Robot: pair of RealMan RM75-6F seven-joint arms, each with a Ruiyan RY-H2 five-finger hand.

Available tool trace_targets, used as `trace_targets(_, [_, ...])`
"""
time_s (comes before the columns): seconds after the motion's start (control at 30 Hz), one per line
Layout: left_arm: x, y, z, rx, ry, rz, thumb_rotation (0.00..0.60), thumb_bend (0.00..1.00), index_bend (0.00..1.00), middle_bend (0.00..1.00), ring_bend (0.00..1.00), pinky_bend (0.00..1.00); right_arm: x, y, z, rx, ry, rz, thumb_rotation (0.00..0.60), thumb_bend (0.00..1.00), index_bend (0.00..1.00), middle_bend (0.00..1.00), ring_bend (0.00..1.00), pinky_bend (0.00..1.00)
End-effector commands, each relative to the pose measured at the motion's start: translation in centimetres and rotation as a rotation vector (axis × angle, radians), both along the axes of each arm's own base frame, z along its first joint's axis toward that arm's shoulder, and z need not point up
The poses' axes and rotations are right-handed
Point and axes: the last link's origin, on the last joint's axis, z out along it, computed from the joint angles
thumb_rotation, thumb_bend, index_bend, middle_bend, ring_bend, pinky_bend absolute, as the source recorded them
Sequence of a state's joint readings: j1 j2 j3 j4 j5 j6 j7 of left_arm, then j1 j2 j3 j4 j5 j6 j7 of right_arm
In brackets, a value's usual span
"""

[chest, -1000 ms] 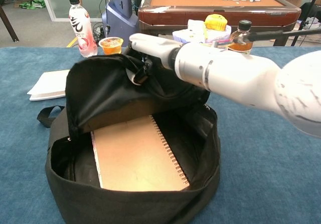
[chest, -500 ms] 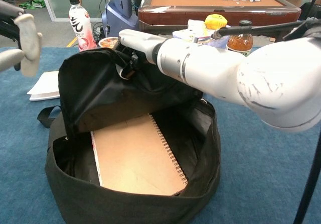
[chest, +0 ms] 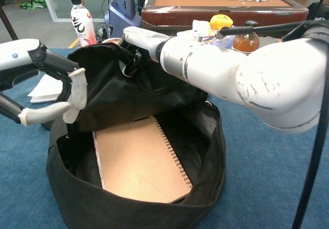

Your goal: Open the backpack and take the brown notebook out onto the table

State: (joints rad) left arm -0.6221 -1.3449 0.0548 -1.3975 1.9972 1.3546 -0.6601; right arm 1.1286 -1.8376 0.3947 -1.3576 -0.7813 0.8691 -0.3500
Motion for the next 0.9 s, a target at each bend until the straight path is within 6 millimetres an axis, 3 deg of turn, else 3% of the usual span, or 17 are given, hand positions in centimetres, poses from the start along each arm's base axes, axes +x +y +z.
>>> trace_targets(0.03, [-0.3,0.2,-0.8,0.006,0.026,0.001,0.600,0.41,0.51,0.61,0.55,0.60,0.2,-0.3,-0.1,-0.002,-0.012,-0.015,0.600,0.74,0.64,0.45,0.34,0.40])
trace_targets(0.3, [-1.5,0.4,-1.9,-0.004,0.035,0.041,0.600,0.41,0.51,0.61,0.55,0.60,-0.2,-1.7,-0.1,0.005,-0.043,-0.099,0.600,0.74,0.64,0.45,0.34,0.40])
trace_targets(0.9, [-1.1,1.1,-4.0,0.060,0.143,-0.034,0.600,0.40,0.45,0.54,0.52,0.59,0.9,-3.9,-0.7,-0.008,-0.042,-0.176,0.600,0.74,0.64,0.44,0.34,0.41])
